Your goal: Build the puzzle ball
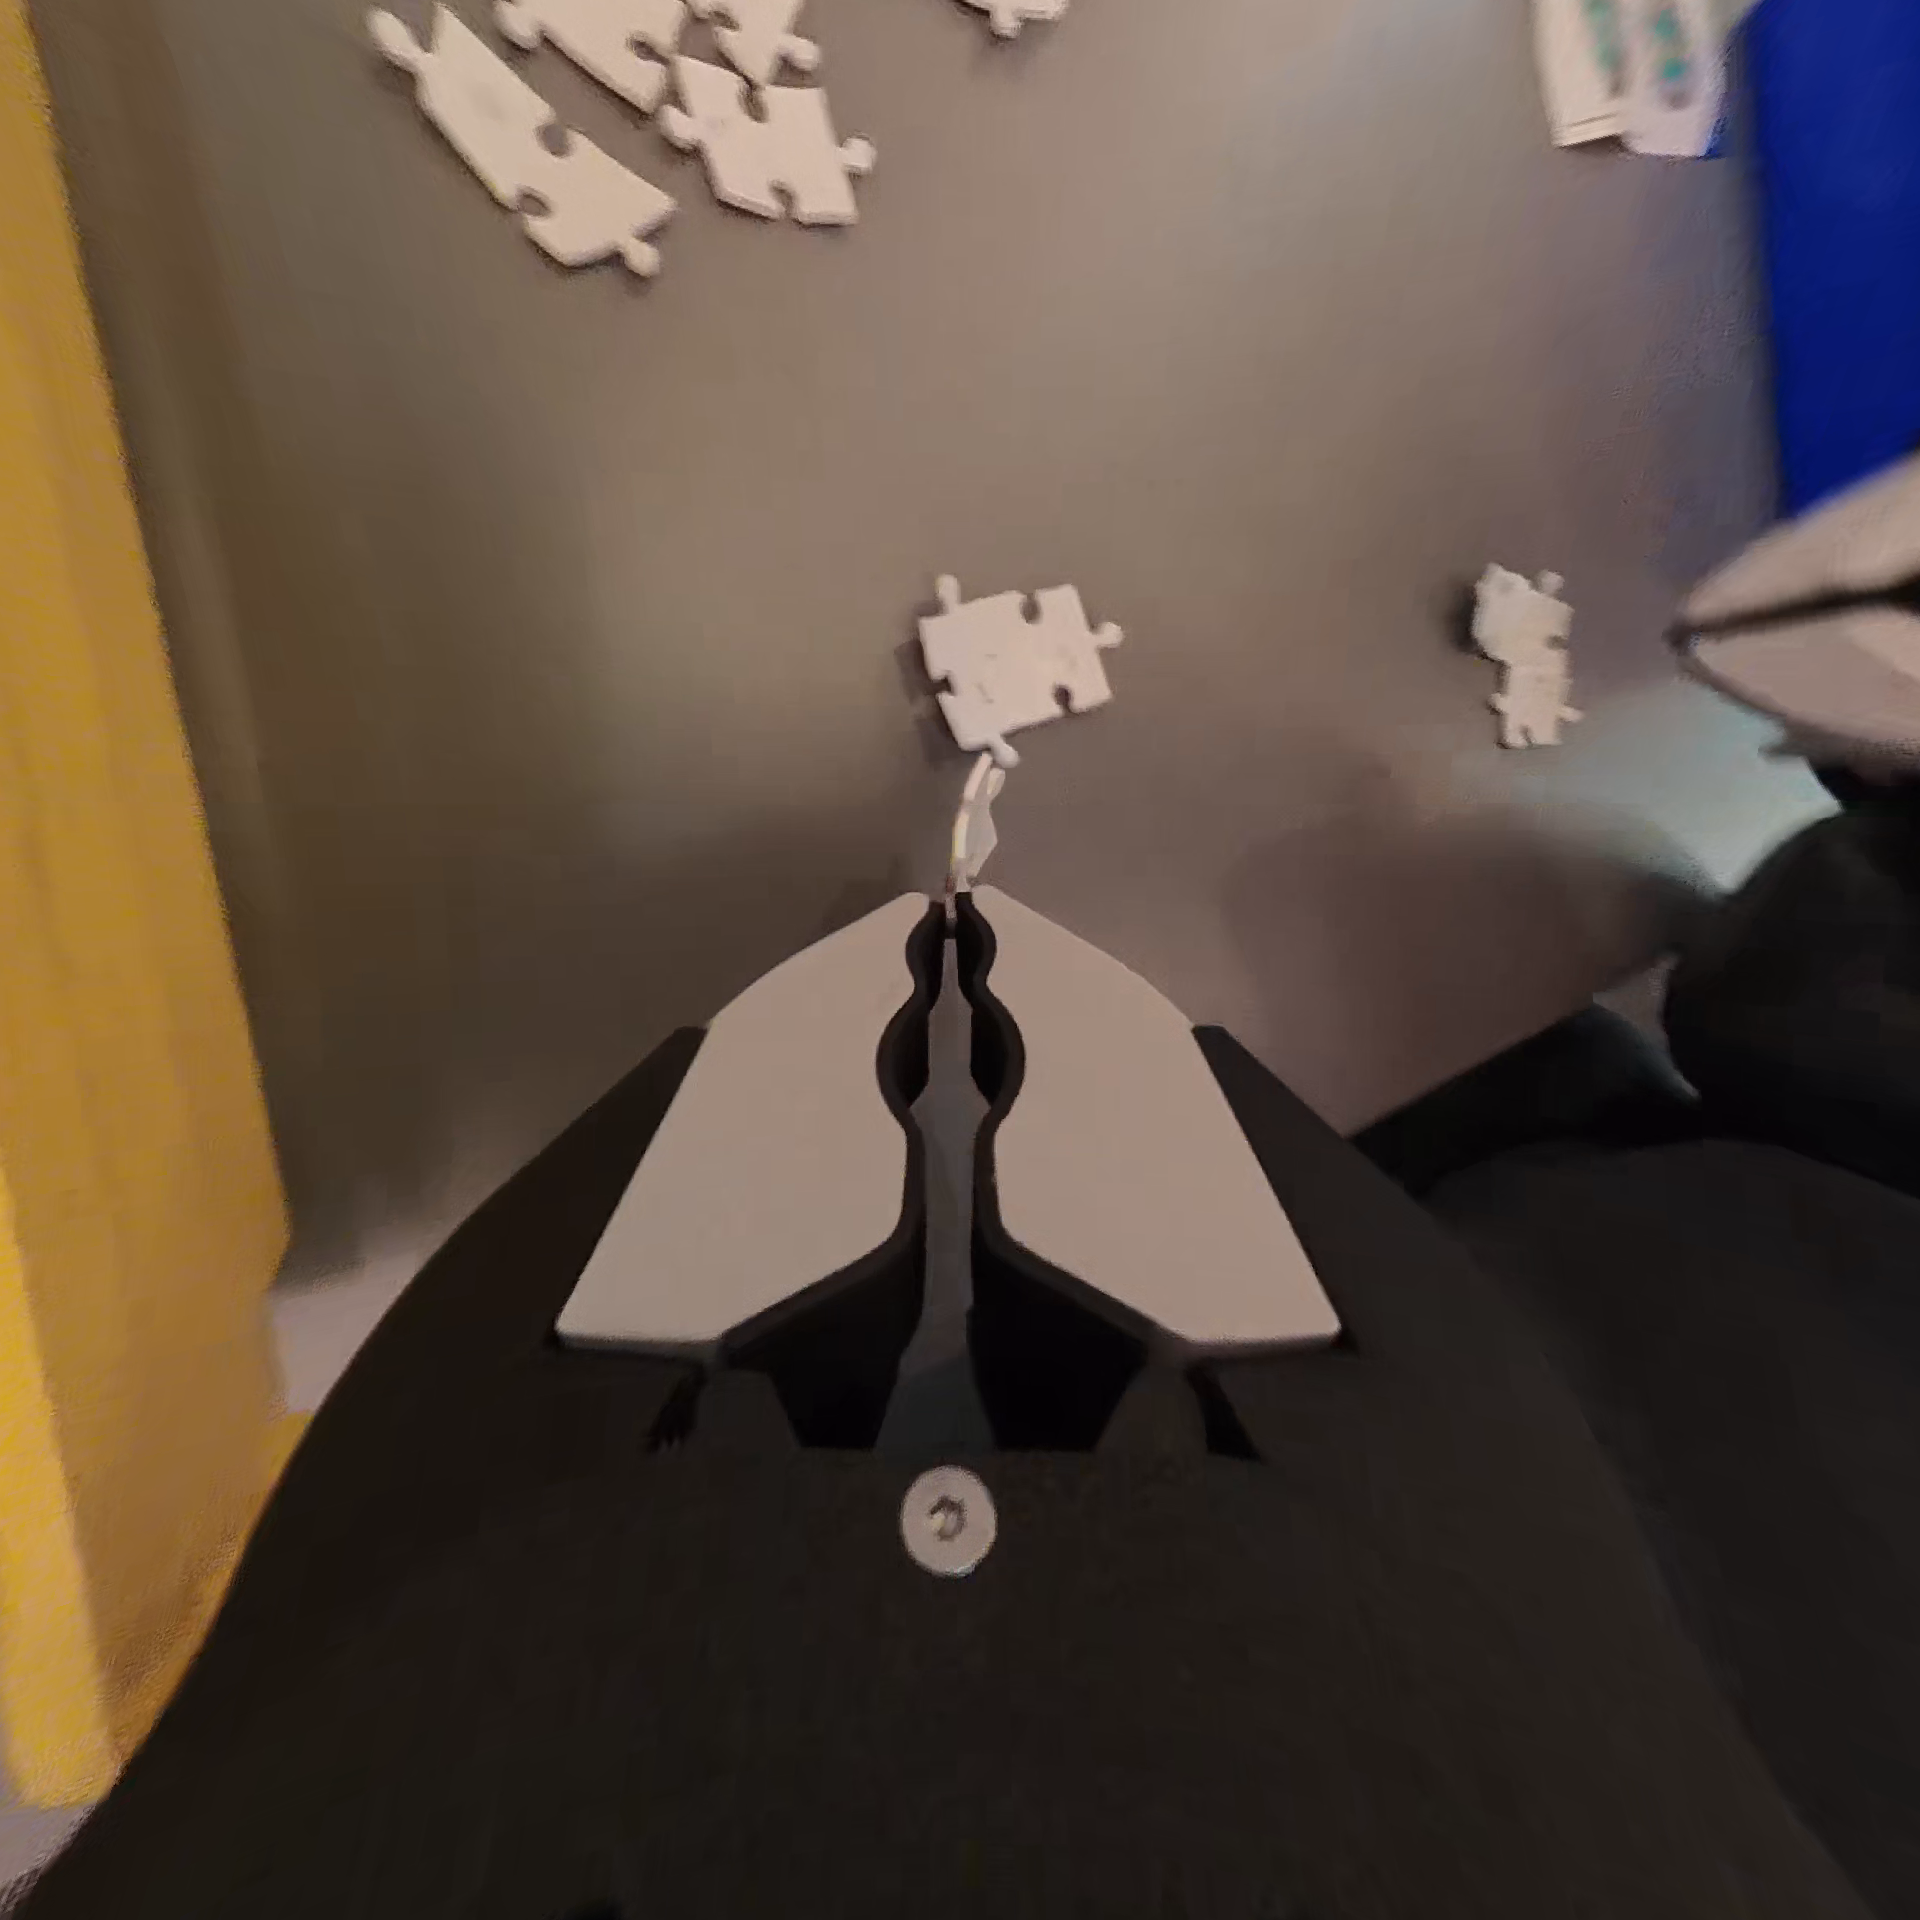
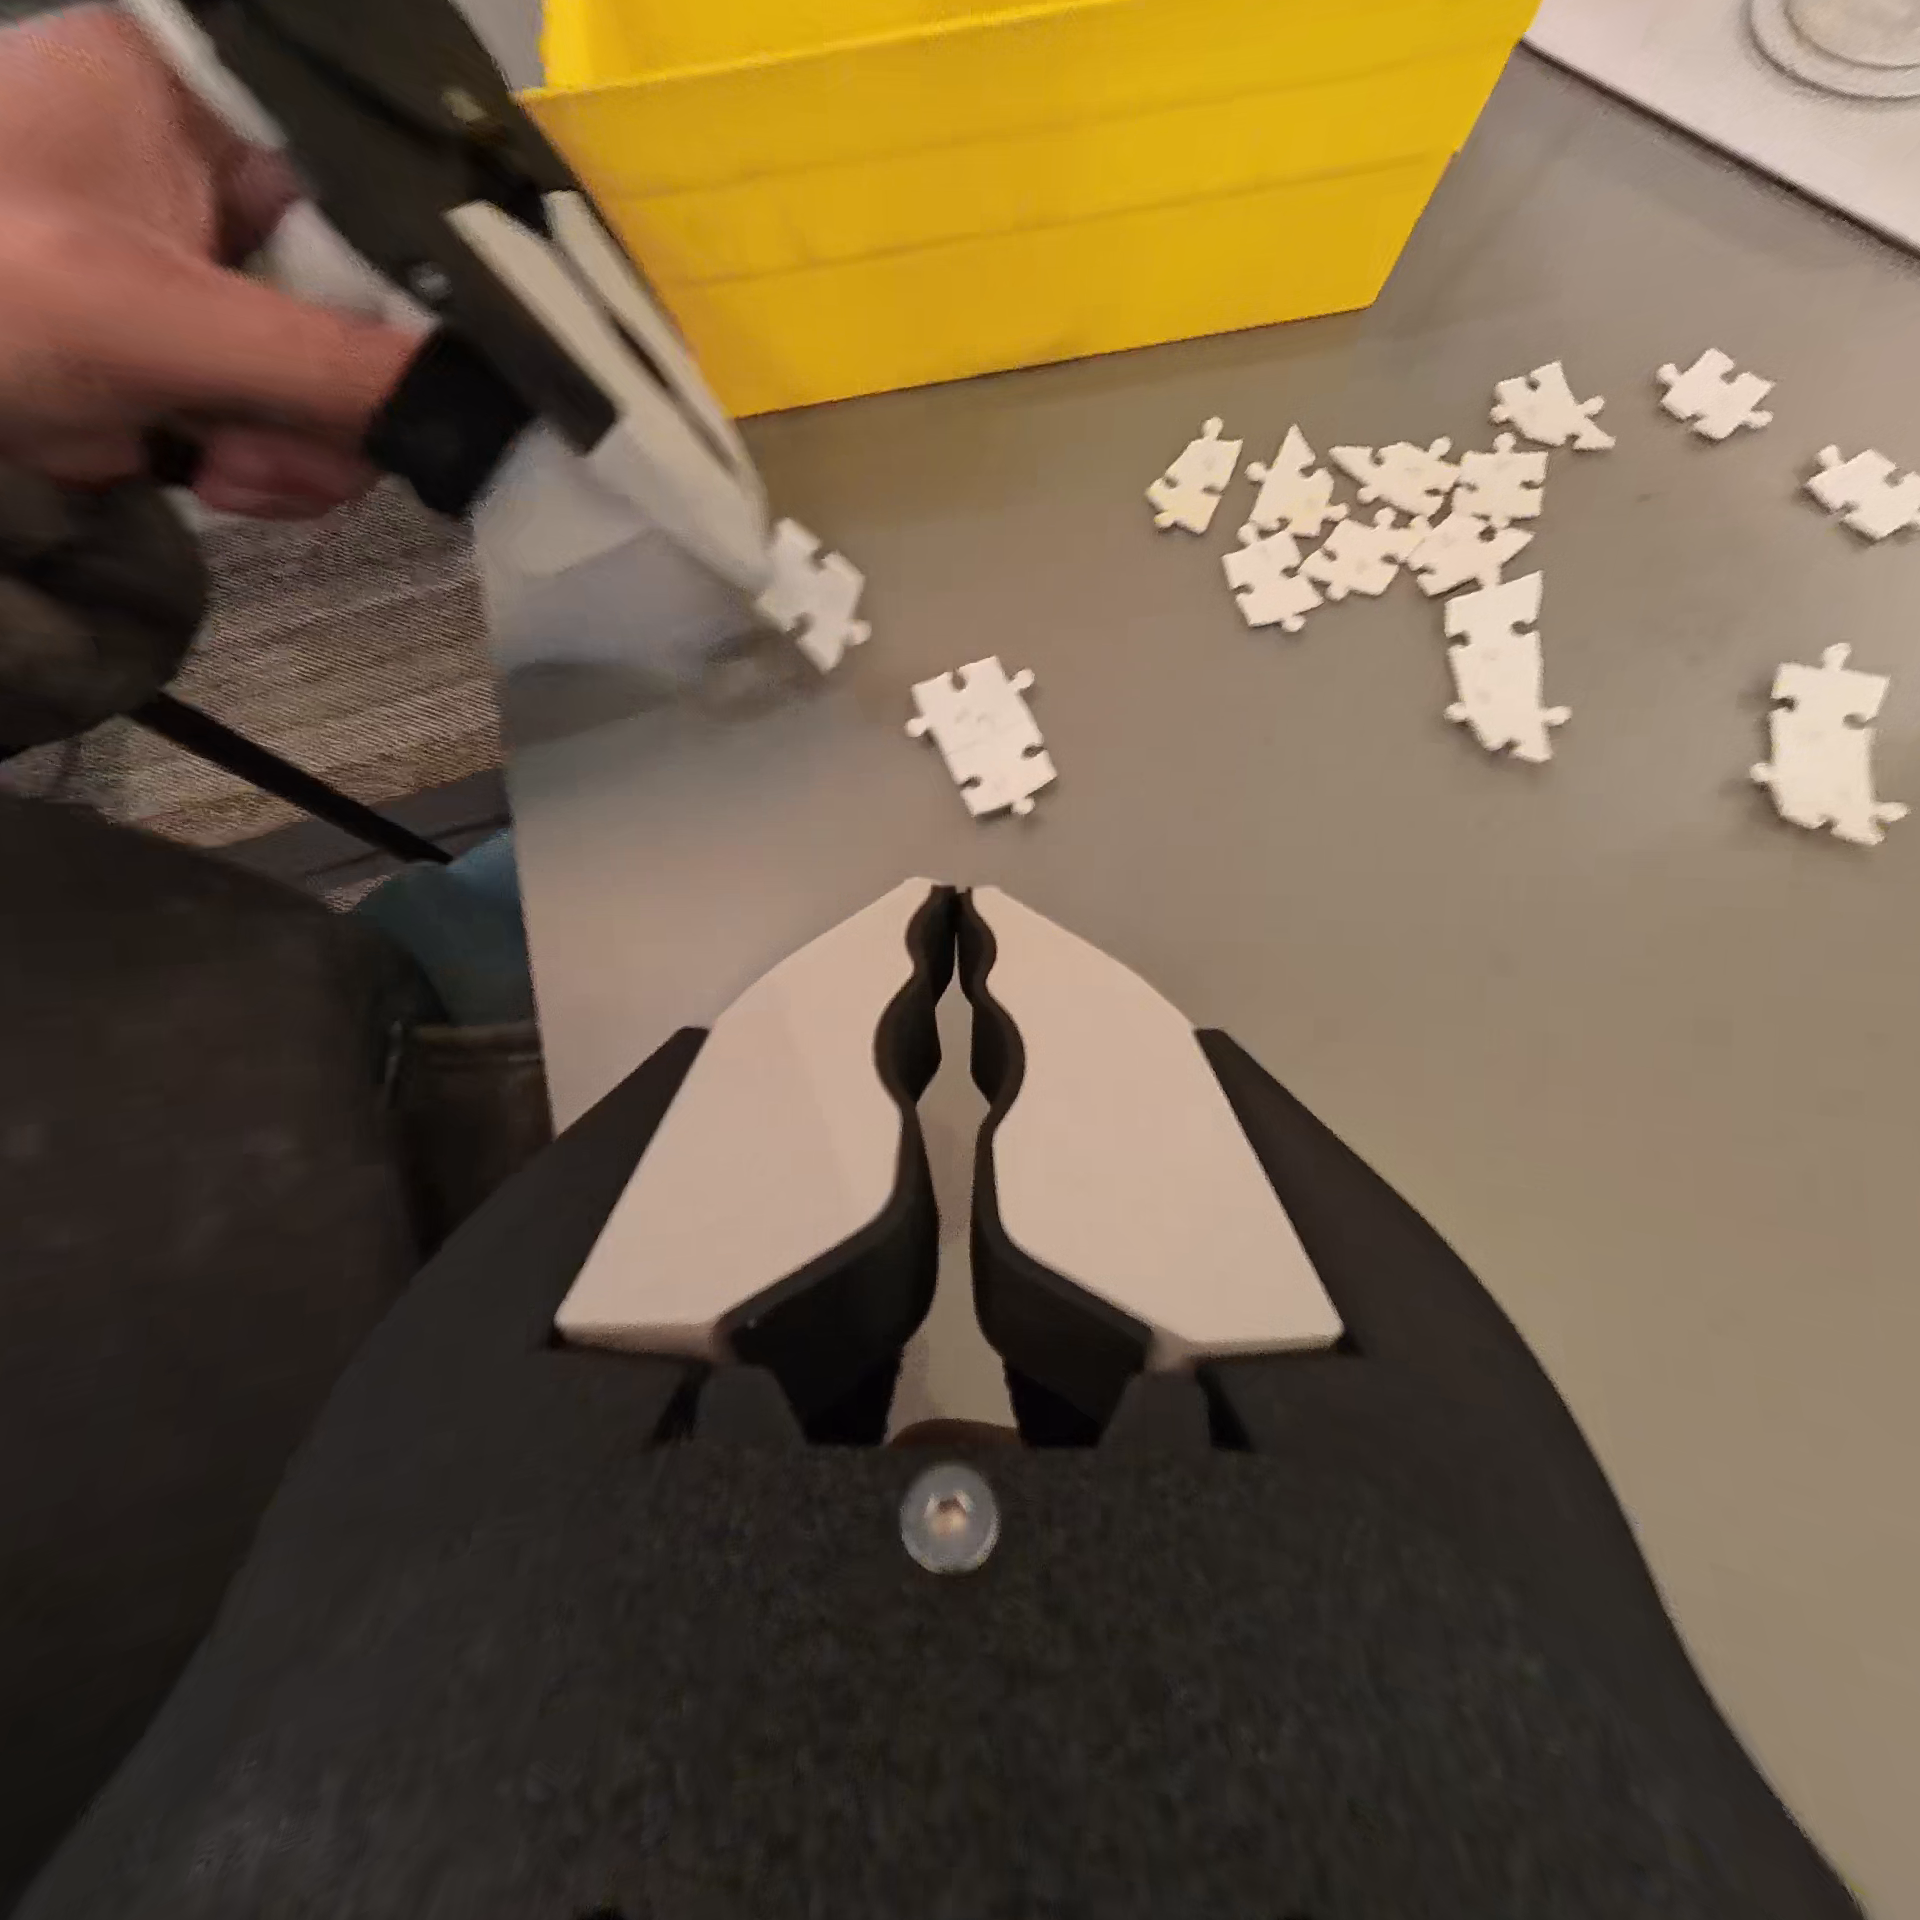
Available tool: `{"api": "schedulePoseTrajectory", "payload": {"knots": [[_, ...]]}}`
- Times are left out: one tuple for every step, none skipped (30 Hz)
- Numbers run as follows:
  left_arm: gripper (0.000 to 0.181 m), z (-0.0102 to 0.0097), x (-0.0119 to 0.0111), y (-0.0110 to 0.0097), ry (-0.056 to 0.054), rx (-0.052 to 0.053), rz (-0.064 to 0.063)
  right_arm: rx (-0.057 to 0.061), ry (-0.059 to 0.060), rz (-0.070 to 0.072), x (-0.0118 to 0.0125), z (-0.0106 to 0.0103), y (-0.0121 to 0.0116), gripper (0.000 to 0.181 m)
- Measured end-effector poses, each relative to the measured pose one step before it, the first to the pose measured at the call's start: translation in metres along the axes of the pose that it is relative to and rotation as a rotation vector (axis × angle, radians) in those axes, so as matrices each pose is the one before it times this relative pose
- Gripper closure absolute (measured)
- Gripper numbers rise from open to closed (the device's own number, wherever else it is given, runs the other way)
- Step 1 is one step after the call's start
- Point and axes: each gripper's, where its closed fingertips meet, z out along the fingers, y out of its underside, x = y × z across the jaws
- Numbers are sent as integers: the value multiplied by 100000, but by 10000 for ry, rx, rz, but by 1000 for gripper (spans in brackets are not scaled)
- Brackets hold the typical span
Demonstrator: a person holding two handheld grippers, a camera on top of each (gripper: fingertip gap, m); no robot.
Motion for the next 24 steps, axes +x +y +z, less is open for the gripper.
{"api": "schedulePoseTrajectory", "payload": {"knots": [[180,175,-321,-380,-333,38,-100,203,-165,80,-635,-484,659,181],[180,204,-208,-387,-209,92,-180,200,-79,96,-501,-500,627,181],[180,259,-181,-355,-146,124,-233,210,-97,88,-503,-523,588,181],[180,289,-343,-170,-240,52,-192,224,-158,77,-529,-565,516,181],[180,274,-417,-27,-291,-8,-101,222,-137,59,-419,-633,458,181],[180,223,-323,-1,-196,8,-121,198,-46,46,-181,-749,429,181],[180,208,-165,40,-30,-15,-195,149,-1,52,32,-859,467,181],[180,194,-107,39,63,-26,-238,107,20,81,212,-945,484,181],[180,198,-114,20,76,-13,-236,74,32,110,368,-1030,522,181],[179,204,-71,15,97,-32,-200,40,39,96,478,-1082,542,181],[179,162,-12,-15,115,-13,-190,42,107,77,649,-1138,542,181],[179,70,-100,-44,23,8,-154,25,177,51,828,-1179,575,181],[179,35,-148,3,-65,-16,-58,-35,239,35,986,-1187,659,181],[178,46,-129,81,-79,-65,-15,-48,262,75,1078,-1112,651,181],[178,26,-52,93,-37,-60,-22,-68,264,161,1107,-916,658,181],[178,-5,-29,83,-7,-33,-33,-110,171,196,892,-678,605,180],[178,-32,-15,19,3,11,-33,-105,48,170,540,-387,476,179],[178,-18,-35,11,-3,19,-23,-109,-3,78,269,-130,369,177],[178,-7,-13,45,0,-6,-6,-88,56,30,127,132,259,177],[178,9,-5,43,6,-17,2,-100,-31,-59,-160,370,222,177],[177,18,3,48,16,-12,5,-188,-47,-106,-276,542,337,177],[177,6,10,25,20,1,5,-281,34,-134,-186,620,466,178],[177,-3,17,9,18,15,9,-270,94,-130,-76,644,455,178],[177,-36,22,7,20,9,14,-258,79,-80,-95,631,478,179]]}}
